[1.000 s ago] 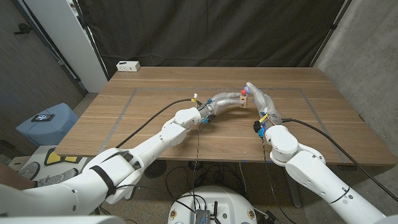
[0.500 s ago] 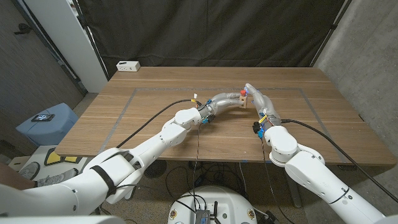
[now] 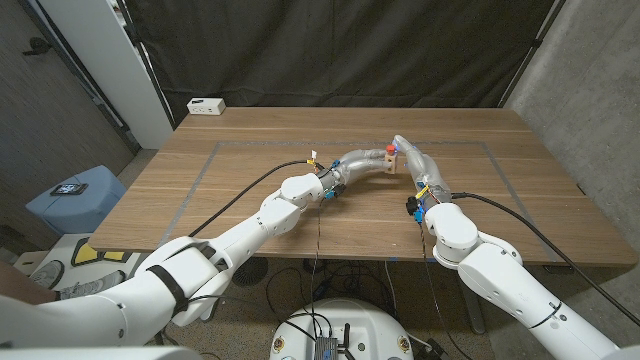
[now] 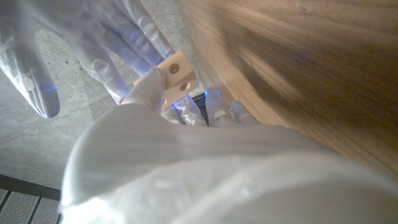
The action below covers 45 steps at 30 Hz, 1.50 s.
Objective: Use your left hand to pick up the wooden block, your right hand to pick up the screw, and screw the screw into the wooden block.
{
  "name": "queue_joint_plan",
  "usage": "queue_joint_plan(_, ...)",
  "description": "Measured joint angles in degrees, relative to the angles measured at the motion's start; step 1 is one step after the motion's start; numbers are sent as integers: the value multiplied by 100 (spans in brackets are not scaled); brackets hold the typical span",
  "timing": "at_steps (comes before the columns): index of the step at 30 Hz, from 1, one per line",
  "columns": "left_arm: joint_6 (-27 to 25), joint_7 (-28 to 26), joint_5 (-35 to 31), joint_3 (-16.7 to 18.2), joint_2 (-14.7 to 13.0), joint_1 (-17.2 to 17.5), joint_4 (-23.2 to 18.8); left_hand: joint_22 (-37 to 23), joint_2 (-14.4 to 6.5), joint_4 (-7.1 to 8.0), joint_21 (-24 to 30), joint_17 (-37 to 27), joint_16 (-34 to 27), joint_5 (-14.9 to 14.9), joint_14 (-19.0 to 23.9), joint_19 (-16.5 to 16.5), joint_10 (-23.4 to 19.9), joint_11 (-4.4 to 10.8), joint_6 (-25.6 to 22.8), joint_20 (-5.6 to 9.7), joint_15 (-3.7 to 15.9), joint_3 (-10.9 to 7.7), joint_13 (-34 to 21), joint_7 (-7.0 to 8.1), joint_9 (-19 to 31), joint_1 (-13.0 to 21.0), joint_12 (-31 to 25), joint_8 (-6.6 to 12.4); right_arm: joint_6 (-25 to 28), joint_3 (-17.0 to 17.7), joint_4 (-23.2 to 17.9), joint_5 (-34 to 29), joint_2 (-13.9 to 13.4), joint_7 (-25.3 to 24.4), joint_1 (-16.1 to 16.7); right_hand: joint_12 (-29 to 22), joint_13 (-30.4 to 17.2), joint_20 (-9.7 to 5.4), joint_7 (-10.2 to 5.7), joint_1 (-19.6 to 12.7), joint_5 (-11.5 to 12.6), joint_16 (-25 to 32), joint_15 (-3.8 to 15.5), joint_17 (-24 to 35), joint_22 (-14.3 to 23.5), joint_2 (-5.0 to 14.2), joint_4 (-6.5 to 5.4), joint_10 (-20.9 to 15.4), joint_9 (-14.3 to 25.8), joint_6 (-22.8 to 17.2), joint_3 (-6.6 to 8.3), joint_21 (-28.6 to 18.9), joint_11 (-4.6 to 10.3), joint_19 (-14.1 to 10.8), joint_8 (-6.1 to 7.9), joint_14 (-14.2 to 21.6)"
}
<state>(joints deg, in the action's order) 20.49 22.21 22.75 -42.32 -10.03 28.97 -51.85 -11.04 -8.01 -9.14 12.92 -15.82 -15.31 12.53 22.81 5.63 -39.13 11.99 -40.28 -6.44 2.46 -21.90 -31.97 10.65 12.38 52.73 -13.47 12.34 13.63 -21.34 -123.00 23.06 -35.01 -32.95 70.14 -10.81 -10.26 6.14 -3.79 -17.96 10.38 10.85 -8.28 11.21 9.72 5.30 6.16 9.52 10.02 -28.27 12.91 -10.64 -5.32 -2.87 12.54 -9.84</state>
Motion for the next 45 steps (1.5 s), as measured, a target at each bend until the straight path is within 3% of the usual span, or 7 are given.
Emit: queue_joint_plan(45,44,113,84,39,41,-9,83,0,-16,-6,0,1,0,0,31,0,-4,0,-61,0,30,-63,-1,-40,3,-16,-36,-3,144,-13,-261,-54,-170,-11,165,0,0,0,-34,29,0,45,0,0,0,29,24,-31,-1,-28,24,0,31,0,-67,0)
